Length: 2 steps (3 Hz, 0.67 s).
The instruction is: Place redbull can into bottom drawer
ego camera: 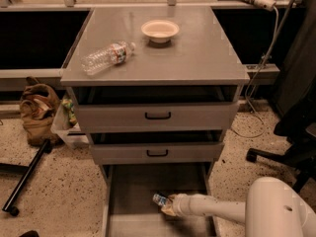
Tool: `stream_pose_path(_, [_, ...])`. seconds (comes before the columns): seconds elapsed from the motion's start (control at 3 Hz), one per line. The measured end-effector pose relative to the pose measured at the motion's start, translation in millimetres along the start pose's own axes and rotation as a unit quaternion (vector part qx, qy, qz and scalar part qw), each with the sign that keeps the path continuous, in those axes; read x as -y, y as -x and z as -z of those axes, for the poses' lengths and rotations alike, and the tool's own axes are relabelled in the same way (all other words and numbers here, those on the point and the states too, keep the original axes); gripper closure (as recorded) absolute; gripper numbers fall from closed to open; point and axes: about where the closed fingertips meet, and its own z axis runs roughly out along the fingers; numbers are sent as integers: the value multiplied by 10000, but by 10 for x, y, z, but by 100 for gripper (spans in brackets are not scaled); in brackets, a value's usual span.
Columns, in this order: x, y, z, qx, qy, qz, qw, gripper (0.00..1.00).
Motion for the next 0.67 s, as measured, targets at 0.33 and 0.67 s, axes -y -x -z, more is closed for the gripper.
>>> stream_pose_path(0.33, [-24, -86, -69, 10, 80, 0, 10000, 100])
stream_pose_path(0.67, [-24, -91, -76, 6, 94, 9, 10000, 81])
